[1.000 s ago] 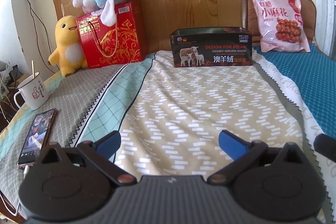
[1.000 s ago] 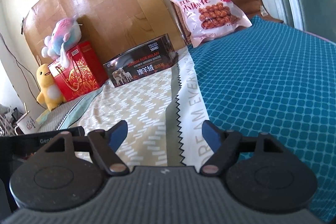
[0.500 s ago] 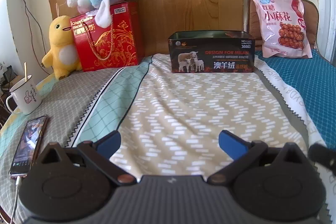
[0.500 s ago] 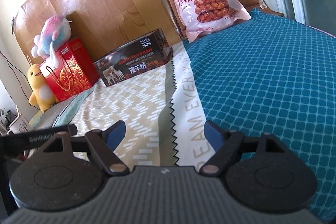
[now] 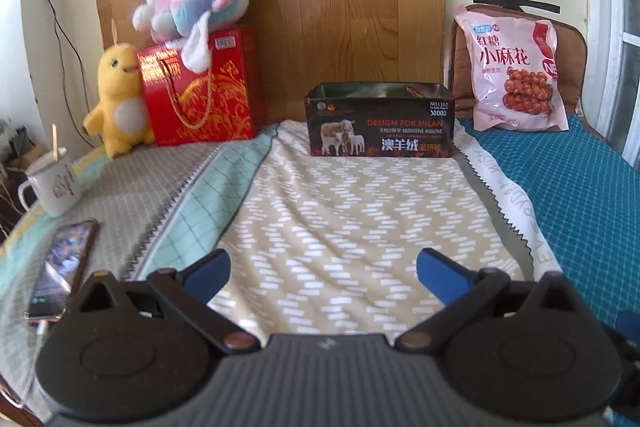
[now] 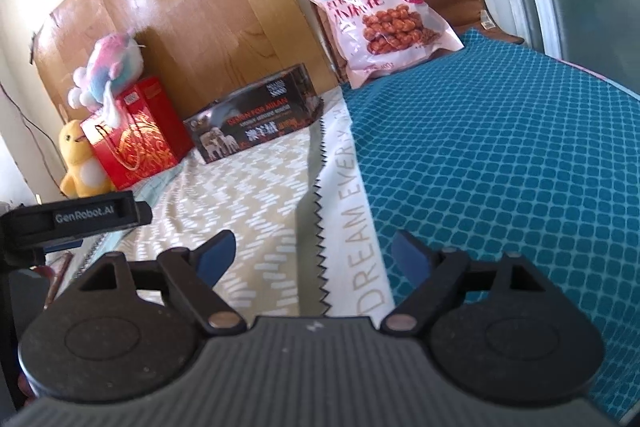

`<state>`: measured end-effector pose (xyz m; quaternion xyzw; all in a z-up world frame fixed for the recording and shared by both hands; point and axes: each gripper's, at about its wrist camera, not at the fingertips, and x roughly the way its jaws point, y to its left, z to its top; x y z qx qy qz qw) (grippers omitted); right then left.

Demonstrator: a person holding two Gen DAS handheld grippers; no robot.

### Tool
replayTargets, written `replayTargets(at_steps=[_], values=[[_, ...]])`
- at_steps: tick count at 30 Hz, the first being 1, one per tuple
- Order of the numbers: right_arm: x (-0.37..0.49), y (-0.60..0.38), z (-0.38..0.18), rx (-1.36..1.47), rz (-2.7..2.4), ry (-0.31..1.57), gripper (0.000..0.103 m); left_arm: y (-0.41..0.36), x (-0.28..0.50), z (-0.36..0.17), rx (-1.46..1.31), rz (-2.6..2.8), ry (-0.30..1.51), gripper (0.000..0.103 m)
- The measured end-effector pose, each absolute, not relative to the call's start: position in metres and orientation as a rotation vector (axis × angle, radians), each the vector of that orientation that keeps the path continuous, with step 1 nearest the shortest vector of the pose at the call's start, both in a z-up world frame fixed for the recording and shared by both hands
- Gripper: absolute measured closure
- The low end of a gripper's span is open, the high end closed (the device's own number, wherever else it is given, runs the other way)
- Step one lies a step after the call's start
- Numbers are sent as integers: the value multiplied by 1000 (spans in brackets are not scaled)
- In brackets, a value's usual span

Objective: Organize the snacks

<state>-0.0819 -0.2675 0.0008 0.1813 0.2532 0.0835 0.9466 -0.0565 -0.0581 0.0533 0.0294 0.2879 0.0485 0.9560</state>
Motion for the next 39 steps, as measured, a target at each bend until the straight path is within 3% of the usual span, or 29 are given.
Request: replayTargets(at_steps=[39], values=[[-67, -262, -19, 371, 171, 555, 13, -39, -27, 21, 48, 143, 673, 0]])
